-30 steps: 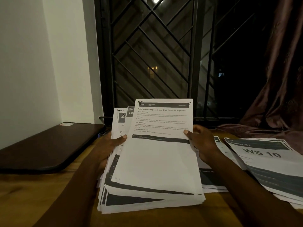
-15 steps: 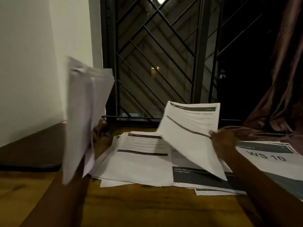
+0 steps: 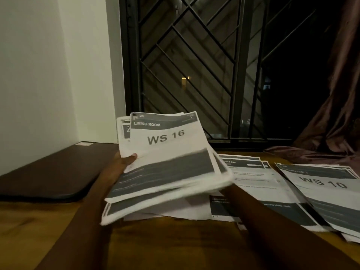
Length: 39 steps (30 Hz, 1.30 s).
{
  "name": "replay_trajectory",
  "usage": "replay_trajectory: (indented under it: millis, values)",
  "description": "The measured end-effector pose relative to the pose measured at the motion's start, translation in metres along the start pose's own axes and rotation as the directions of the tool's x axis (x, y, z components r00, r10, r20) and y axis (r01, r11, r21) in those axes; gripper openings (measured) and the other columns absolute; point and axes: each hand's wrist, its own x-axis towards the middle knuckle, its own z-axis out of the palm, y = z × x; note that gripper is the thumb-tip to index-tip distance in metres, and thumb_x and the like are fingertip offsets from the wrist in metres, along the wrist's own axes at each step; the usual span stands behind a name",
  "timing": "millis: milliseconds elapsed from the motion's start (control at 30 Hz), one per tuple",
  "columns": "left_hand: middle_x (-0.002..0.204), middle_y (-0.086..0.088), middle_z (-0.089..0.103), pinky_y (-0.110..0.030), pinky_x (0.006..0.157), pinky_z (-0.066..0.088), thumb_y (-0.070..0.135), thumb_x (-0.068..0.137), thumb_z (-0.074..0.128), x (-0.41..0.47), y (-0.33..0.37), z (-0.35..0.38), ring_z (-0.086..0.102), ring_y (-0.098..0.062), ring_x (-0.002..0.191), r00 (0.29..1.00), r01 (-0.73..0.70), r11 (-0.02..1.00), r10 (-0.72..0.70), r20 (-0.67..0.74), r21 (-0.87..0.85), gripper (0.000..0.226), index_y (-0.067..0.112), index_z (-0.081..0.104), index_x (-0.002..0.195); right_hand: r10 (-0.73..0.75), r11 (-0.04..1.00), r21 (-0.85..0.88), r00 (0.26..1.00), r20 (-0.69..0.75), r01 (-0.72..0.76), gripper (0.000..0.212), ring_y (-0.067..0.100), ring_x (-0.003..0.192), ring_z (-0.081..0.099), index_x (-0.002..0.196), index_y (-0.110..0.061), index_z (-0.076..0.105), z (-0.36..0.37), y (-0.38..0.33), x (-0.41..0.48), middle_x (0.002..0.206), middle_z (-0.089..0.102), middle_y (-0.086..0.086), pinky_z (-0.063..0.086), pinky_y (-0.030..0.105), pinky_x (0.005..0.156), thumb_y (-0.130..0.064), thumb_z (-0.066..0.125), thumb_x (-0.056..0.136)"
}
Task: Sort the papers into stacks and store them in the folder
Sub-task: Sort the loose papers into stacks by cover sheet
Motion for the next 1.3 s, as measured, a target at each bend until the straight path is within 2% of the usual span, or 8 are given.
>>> replay_trajectory:
  millis: [100, 200, 433, 633, 833, 1067, 1233, 1300]
  values:
    - [0.137, -0.015, 0.053, -0.019, 0.060, 0.047, 0.006, 0.099, 0.049, 0.002, -0.005, 0.006, 0.059, -0.016, 0.084, 0.997, 0.033, 0.999, -0.031, 0.071, -0.030, 0.042, -0.001, 0.044, 0.139, 0.138, 0.974, 0.187, 0.990, -0.036, -0.129, 0.046, 0.031, 0.096, 0.060, 0.101, 0.002, 0.064, -0.030, -0.003, 0.001, 0.112, 0.065, 0.025, 0.045, 0.031, 0.077, -0.038, 0.040, 0.101]
    - [0.119, -0.010, 0.059, -0.014, 0.043, 0.048, 0.007, 0.098, 0.052, -0.002, -0.009, 0.016, 0.067, -0.007, 0.057, 0.994, 0.035, 0.999, -0.033, 0.100, -0.016, 0.036, 0.005, 0.049, 0.134, 0.187, 0.850, 0.438, 0.945, 0.270, -0.294, 0.051, 0.029, 0.099, 0.065, 0.103, -0.014, 0.066, -0.056, -0.002, -0.011, 0.108, 0.070, 0.017, 0.049, 0.046, 0.096, -0.059, 0.044, 0.092]
    - [0.117, -0.015, 0.070, -0.050, 0.086, 0.057, 0.021, 0.093, 0.061, -0.020, -0.008, 0.048, 0.071, -0.032, 0.097, 0.972, 0.047, 0.992, -0.018, 0.235, -0.116, 0.033, 0.013, 0.061, 0.124, 0.157, 0.937, 0.311, 0.987, 0.027, -0.157, 0.038, 0.026, 0.104, 0.065, 0.116, -0.011, 0.062, -0.074, 0.017, -0.018, 0.118, 0.067, 0.006, 0.051, 0.045, 0.095, -0.015, 0.074, 0.081]
    - [0.101, -0.006, 0.076, -0.039, 0.072, 0.060, 0.023, 0.089, 0.066, -0.029, -0.019, 0.076, 0.074, -0.027, 0.087, 0.966, 0.026, 0.997, -0.005, 0.257, -0.078, 0.028, 0.014, 0.065, 0.115, 0.215, 0.958, 0.210, 0.974, -0.069, -0.196, 0.020, 0.021, 0.085, 0.062, 0.102, -0.009, 0.067, -0.121, 0.025, -0.023, 0.098, 0.066, 0.004, 0.047, 0.024, 0.061, -0.015, 0.048, 0.098]
    - [0.107, -0.006, 0.073, -0.049, 0.088, 0.054, 0.033, 0.087, 0.066, -0.037, -0.015, 0.083, 0.071, -0.029, 0.093, 0.969, -0.041, 0.999, 0.036, 0.244, 0.013, 0.031, 0.016, 0.064, 0.113, 0.214, 0.928, 0.319, 0.976, -0.039, -0.191, 0.030, 0.022, 0.089, 0.066, 0.098, -0.012, 0.064, -0.142, 0.022, -0.037, 0.093, 0.070, 0.005, 0.053, 0.038, 0.082, -0.039, 0.053, 0.095]
    - [0.108, -0.012, 0.074, -0.062, 0.092, 0.050, 0.035, 0.081, 0.065, -0.039, -0.019, 0.080, 0.071, -0.039, 0.096, 0.939, 0.020, 0.999, -0.007, 0.344, -0.034, 0.041, 0.016, 0.063, 0.118, 0.171, 0.964, 0.233, 0.971, -0.165, -0.130, 0.021, 0.018, 0.092, 0.062, 0.110, -0.012, 0.066, -0.127, 0.029, -0.037, 0.115, 0.067, 0.003, 0.047, 0.024, 0.071, -0.018, 0.065, 0.090]
    - [0.108, -0.019, 0.072, -0.058, 0.088, 0.053, 0.032, 0.076, 0.074, -0.026, -0.028, 0.079, 0.072, -0.038, 0.093, 0.923, 0.045, 0.999, -0.041, 0.382, 0.000, 0.044, 0.017, 0.064, 0.115, 0.093, 0.994, -0.026, 0.936, -0.340, -0.108, 0.024, 0.024, 0.099, 0.062, 0.110, -0.002, 0.067, -0.178, 0.050, -0.021, 0.112, 0.067, 0.012, 0.042, 0.022, 0.078, -0.013, 0.055, 0.092]
    - [0.102, -0.017, 0.072, -0.049, 0.080, 0.059, 0.036, 0.079, 0.074, -0.021, -0.033, 0.078, 0.075, -0.027, 0.083, 0.939, 0.017, 0.999, -0.034, 0.341, 0.052, 0.036, 0.018, 0.065, 0.109, 0.111, 0.969, -0.198, 0.979, -0.172, -0.145, 0.016, 0.025, 0.079, 0.069, 0.082, 0.000, 0.071, -0.231, 0.081, -0.001, 0.084, 0.070, 0.019, 0.051, 0.025, 0.069, -0.015, 0.074, 0.077]
